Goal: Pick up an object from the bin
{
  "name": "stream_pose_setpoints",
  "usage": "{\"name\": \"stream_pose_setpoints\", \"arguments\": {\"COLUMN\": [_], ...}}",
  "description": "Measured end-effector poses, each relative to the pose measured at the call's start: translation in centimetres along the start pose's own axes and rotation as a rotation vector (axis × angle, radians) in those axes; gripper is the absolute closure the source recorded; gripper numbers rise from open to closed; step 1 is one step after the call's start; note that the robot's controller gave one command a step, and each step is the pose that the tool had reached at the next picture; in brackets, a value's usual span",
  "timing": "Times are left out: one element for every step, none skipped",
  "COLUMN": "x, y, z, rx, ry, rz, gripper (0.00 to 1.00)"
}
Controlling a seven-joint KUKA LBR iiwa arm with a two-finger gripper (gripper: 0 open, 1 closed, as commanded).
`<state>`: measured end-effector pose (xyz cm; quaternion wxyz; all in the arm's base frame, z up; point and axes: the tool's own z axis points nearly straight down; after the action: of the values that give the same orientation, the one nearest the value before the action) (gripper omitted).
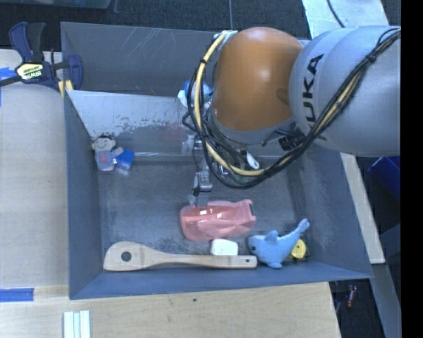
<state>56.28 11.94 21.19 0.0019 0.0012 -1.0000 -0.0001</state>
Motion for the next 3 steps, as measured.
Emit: {"name": "stream_pose_setpoints", "arguments": {"x": [-0.2,4.5,2.3], "y": [-0.1,3.4,-10.8], "z": [-0.4,9.3,6.5], "rx": [-0.001,-0.002,0.000], "ry": [-0.007,-0.011,-0.011], "rz": [0.003,-0.022,-0.102], "gripper": [0.00,0.00,0.00]}}
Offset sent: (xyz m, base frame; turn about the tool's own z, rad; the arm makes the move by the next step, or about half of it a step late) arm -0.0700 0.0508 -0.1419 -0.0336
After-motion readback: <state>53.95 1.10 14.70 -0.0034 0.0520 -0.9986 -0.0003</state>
